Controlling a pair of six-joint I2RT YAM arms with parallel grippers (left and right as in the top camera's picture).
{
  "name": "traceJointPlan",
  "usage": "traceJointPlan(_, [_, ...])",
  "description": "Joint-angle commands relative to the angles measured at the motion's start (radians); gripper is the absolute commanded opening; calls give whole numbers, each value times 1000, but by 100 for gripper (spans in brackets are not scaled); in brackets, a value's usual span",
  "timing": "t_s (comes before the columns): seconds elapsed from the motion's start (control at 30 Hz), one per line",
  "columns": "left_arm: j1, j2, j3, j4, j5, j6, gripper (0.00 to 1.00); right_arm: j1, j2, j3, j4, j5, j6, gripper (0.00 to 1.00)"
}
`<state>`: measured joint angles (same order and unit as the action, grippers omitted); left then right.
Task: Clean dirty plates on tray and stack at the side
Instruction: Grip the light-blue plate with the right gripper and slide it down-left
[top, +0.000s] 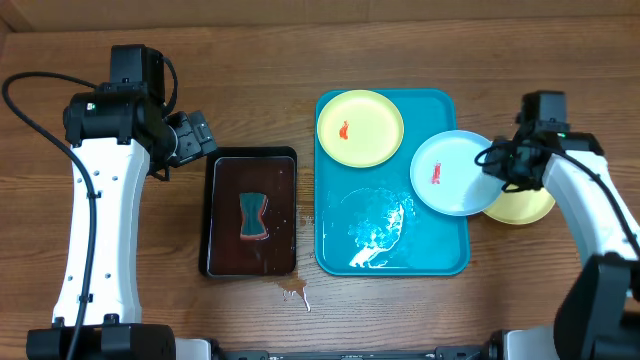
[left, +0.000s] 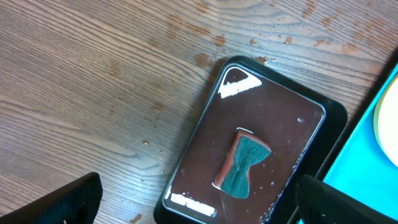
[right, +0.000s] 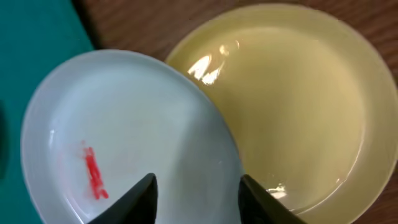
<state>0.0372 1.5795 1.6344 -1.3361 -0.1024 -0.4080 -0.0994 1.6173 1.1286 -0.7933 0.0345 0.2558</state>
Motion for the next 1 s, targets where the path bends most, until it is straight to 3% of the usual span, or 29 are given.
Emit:
traceJointPlan(0.0, [2, 2, 12, 2, -12, 20, 100, -3, -15, 19, 11, 39, -2, 47])
traceJointPlan(0.27, [2, 2, 12, 2, -12, 20, 100, -3, 86, -60, 77, 96, 3, 49])
traceJointPlan(0.4, [2, 2, 12, 2, -12, 20, 100, -3, 104, -58, 46, 90, 3, 12])
traceJointPlan(0.47, [2, 2, 12, 2, -12, 20, 100, -3, 91, -38, 14, 51, 6, 4])
traceJointPlan(0.8, [2, 2, 12, 2, -12, 20, 100, 36, -104, 60, -241, -33, 10, 4])
traceJointPlan(0.97, [2, 2, 12, 2, -12, 20, 100, 155, -153, 53, -324, -95, 5, 4])
